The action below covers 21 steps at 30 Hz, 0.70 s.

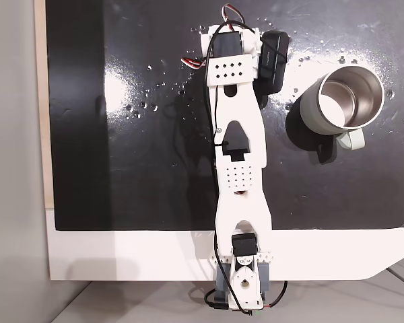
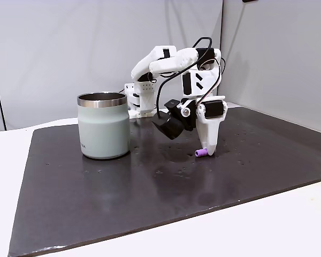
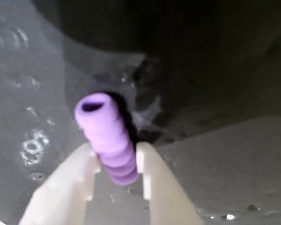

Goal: Grasp a pengrip and put it in the cup.

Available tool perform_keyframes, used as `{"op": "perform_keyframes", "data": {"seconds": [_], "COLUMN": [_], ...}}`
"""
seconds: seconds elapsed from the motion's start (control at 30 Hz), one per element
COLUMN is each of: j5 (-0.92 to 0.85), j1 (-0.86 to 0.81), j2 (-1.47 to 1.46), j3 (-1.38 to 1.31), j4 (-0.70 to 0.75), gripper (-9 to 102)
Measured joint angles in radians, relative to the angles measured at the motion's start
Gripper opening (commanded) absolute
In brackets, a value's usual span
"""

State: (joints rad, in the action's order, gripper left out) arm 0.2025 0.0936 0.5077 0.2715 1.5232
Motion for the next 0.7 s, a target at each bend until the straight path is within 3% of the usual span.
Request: {"op": "perform_keyframes", "data": {"seconds": [0.3, 0.7], "j5": [0.040, 0.097], "j1": [-0.028, -0.106], "j2": [0.064, 0.528], "j3": [0.018, 0.229], "j4": [0.025, 0.091], "gripper": [0, 0]}}
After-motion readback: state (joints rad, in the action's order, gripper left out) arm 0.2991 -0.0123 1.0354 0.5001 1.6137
